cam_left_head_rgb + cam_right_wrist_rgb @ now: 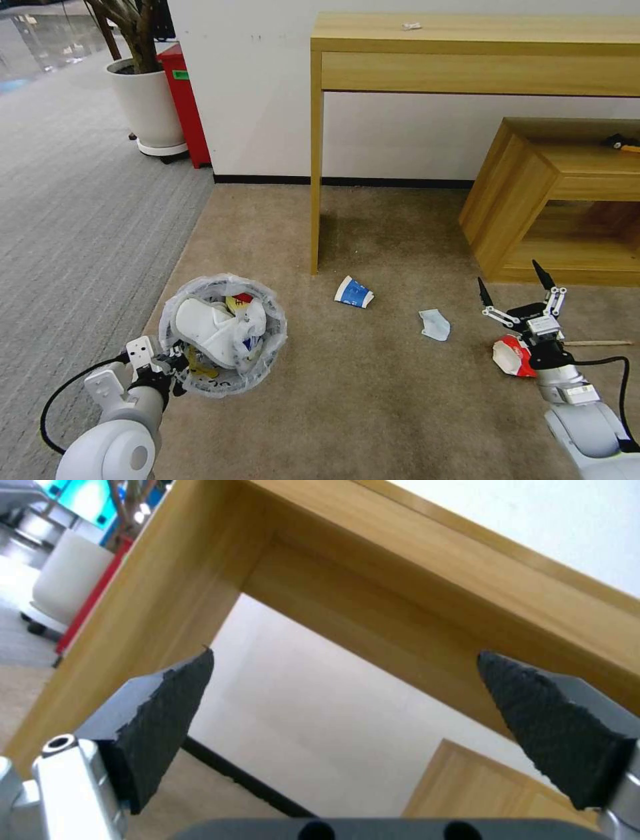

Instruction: Pick up the trash bin and place the garbage on the floor into it.

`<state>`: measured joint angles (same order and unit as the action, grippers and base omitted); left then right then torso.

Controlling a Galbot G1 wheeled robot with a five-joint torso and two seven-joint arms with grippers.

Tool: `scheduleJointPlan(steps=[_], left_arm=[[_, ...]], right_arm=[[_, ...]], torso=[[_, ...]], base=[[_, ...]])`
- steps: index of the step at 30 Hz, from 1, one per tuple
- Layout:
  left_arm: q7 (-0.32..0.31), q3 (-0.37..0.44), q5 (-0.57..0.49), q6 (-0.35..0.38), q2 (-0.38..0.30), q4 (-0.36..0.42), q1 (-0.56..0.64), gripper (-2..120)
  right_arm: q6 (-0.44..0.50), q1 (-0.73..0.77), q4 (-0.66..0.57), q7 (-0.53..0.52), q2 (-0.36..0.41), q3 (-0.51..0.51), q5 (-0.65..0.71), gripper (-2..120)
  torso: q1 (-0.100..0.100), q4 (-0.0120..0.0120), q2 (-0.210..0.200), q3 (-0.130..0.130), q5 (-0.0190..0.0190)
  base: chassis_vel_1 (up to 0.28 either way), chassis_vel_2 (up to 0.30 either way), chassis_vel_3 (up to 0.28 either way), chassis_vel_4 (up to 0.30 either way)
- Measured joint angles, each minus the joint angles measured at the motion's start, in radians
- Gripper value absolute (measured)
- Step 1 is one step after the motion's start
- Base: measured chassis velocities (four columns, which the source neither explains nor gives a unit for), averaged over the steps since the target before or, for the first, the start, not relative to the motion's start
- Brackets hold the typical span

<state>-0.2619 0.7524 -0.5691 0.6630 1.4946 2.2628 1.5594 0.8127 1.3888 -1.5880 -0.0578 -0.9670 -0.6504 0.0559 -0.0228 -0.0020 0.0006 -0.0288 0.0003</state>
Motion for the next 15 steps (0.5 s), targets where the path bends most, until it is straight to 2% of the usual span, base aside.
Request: scheduleJointPlan(steps=[15], left_arm=[[-0.002,0.026,0.003,0.000,0.010,0.029,0.012,0]], right_arm=[[0.000,-0.018,-0.004,0.012,-0.016,0.012,0.028,99]], torso=[[0.000,0.0002,0.000,0.000,0.0000]], base=[[0.000,0.000,0.000,0.000]])
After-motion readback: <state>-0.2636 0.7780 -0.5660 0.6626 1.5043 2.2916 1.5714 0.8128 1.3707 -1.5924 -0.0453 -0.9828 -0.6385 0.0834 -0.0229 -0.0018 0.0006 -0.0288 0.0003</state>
